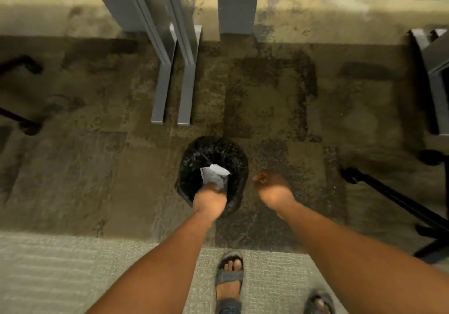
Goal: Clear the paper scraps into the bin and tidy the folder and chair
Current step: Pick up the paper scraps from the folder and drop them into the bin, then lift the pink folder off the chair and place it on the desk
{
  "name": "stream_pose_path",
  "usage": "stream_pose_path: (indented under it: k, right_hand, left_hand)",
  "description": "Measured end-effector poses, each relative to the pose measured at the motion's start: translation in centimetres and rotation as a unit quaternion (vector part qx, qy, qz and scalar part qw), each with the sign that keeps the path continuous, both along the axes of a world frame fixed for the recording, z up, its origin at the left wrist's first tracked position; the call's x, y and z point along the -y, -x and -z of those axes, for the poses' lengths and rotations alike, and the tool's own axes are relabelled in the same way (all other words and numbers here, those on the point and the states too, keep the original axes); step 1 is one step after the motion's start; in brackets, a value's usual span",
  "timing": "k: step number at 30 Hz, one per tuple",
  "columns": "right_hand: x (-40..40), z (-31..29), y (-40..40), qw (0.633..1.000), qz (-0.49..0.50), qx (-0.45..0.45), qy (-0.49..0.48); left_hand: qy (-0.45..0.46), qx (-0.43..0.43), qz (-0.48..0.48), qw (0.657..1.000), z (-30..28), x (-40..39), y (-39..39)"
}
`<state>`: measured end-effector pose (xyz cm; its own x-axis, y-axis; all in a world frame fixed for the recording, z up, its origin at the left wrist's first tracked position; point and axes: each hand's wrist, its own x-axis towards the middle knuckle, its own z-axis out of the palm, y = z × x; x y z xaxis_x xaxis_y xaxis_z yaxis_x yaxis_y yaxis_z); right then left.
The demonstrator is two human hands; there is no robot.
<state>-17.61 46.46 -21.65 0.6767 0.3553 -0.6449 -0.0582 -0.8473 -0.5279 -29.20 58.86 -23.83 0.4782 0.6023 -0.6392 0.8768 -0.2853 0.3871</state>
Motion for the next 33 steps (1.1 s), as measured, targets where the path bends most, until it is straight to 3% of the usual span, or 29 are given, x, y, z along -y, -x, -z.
stream_pose_path:
  k: [3, 9, 14, 18, 26, 33]
  right_hand:
    - [2.3, -2.3, -2.8, 0.999, 0.026, 0.03, -0.003]
    - [9.4, -7.0, -8.6, 0.998, 0.036, 0.059, 0.01]
    - [16.8, -11.2, -12.1, 0.986, 0.104, 0.124, 0.042]
    - [23.2, -14.5, -14.4, 0.975, 0.144, 0.171, 0.011]
    - [39.7, -20.6, -18.0, 0.943, 0.23, 0.238, -0.015]
    - [53.1, -21.9, -19.0, 0.909, 0.311, 0.279, 0.02]
  left_hand:
    - [-0.011, 0.01, 0.047, 0.999, -1.7, 1.8, -3.4]
    - [0.1, 0.06, 0.016, 0.993, -6.2, 6.6, -9.5]
    - [0.084, 0.112, 0.027, 0.99, -10.7, 13.0, -13.9]
    - [0.064, 0.139, 0.042, 0.987, -14.2, 18.7, -17.3]
    - [0.084, 0.202, 0.162, 0.962, -20.2, 32.7, -23.1]
    - [0.083, 0.231, 0.231, 0.941, -22.0, 43.9, -26.9]
